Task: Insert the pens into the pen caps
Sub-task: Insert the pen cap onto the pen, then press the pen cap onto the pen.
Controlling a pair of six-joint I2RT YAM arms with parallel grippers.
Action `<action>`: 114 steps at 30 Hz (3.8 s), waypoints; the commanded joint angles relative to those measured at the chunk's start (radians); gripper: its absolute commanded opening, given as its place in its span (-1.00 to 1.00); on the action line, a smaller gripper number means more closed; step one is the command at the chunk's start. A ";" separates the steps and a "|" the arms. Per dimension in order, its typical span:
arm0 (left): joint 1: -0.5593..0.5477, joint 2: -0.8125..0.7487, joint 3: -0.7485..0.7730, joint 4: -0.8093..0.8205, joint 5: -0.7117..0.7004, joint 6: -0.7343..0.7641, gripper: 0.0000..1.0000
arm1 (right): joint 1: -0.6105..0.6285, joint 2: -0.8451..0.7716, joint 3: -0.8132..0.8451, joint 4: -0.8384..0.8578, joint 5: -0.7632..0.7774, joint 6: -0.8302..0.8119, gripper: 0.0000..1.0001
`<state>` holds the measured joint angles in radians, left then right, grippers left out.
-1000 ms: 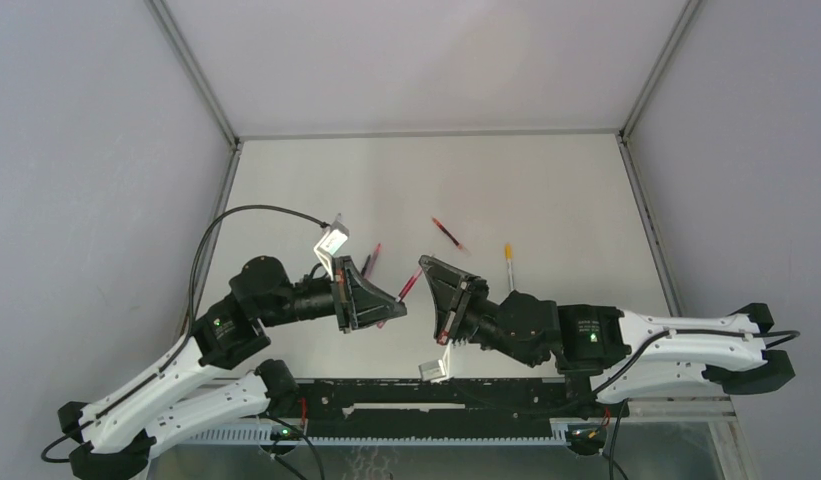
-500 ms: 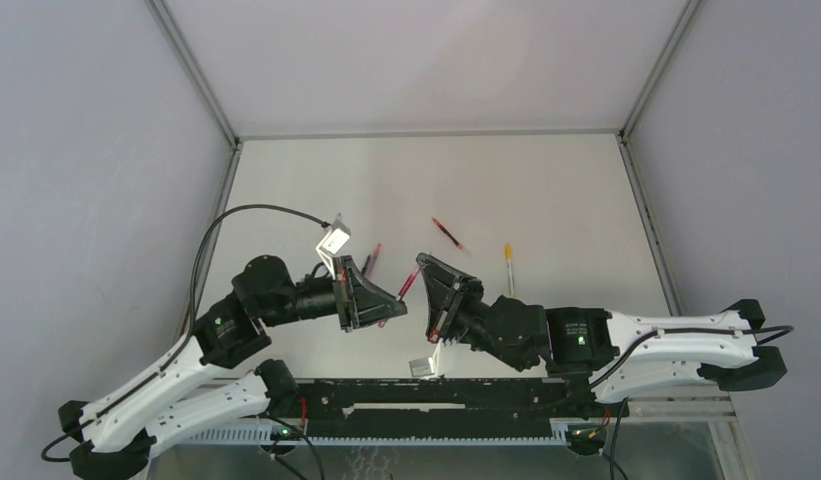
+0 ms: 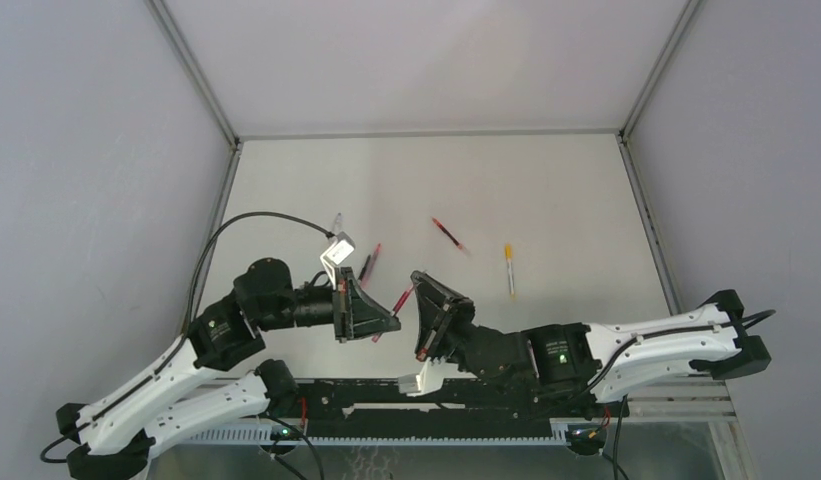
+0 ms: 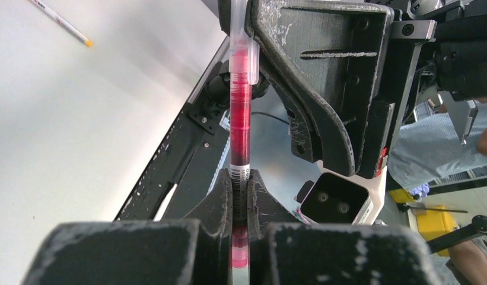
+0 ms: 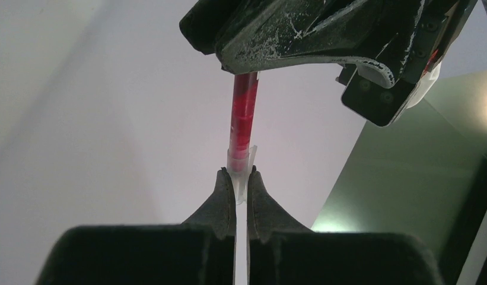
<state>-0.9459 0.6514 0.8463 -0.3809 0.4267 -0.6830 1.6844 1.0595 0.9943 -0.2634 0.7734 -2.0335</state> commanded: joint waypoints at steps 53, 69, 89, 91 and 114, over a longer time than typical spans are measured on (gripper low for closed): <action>0.135 0.079 -0.009 0.373 0.047 -0.027 -1.00 | 0.108 0.051 -0.051 -0.070 -0.270 -0.009 -0.61; 0.134 0.083 -0.044 0.364 0.028 -0.016 -1.00 | 0.100 -0.020 -0.043 -0.099 -0.226 -0.013 -0.32; 0.136 -0.258 -0.139 0.403 -0.179 0.247 -1.00 | -0.351 -0.356 -0.157 0.333 -0.386 2.096 -0.17; 0.135 -0.275 -0.152 0.457 -0.109 0.244 -1.00 | -0.468 -0.346 -0.099 0.256 -0.498 2.270 -0.16; 0.136 -0.172 -0.140 0.610 0.309 0.227 -1.00 | -0.832 0.108 0.297 0.769 -1.887 2.503 0.06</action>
<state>-0.8154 0.4644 0.6865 0.2146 0.6884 -0.4881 0.8455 1.1423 1.2381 0.3885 -0.9684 0.4496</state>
